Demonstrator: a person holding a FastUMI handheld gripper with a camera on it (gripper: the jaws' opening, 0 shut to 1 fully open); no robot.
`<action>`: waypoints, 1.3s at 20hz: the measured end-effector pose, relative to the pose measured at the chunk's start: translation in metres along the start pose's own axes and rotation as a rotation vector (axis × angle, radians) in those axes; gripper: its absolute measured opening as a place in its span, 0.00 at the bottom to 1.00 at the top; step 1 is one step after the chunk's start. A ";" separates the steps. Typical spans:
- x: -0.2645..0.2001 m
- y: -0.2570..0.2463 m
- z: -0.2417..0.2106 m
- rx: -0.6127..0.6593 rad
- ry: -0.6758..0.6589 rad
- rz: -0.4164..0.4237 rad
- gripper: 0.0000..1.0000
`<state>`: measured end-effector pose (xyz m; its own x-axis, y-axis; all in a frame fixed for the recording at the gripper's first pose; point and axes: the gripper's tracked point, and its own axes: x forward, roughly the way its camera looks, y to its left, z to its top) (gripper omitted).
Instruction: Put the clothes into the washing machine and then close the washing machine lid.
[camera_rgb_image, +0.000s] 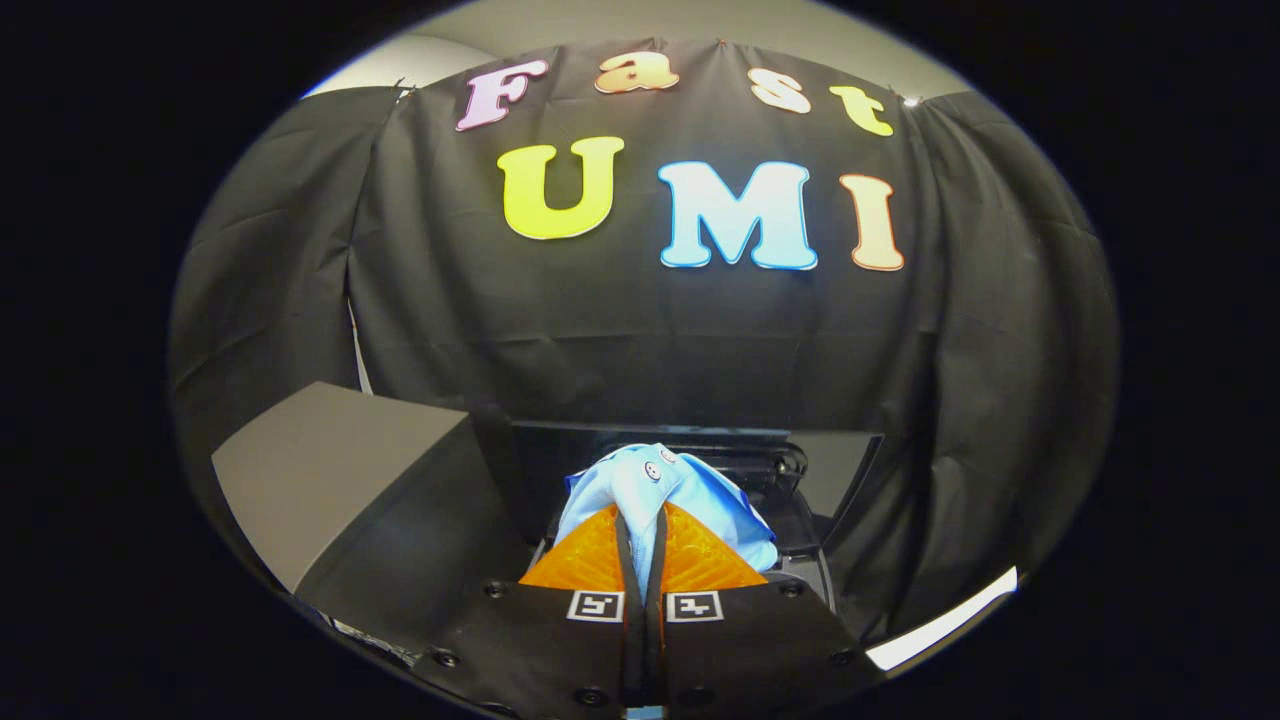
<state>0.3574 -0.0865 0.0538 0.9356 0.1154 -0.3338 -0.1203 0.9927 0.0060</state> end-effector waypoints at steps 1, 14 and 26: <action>0.002 -0.002 -0.005 0.000 0.009 -0.002 0.02; 0.030 -0.016 -0.095 -0.072 0.172 -0.013 0.02; 0.039 -0.025 -0.156 -0.053 0.291 -0.019 0.05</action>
<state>0.3447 -0.1121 -0.1061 0.8042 0.0742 -0.5897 -0.1280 0.9905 -0.0499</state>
